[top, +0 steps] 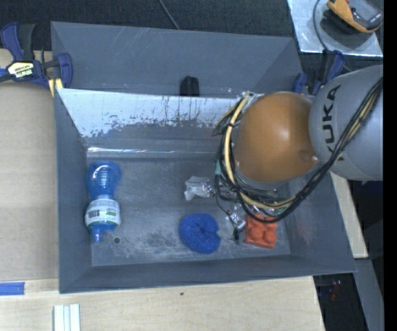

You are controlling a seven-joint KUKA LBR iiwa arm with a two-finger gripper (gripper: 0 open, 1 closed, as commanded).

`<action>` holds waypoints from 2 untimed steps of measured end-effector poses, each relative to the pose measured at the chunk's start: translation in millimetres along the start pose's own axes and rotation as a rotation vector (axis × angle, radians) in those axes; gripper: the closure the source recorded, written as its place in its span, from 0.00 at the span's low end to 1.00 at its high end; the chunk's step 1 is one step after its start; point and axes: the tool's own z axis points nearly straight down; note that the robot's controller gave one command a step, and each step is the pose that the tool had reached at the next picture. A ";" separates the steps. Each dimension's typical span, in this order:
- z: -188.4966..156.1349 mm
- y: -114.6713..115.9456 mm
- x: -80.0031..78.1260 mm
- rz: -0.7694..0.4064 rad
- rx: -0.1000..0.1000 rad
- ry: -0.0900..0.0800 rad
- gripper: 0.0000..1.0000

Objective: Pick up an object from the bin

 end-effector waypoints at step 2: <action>57.6 21.0 -2.8 -0.041 0.007 -0.011 1.00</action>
Offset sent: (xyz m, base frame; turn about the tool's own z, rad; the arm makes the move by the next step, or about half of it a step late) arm -0.0120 0.0189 -0.0596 -0.0424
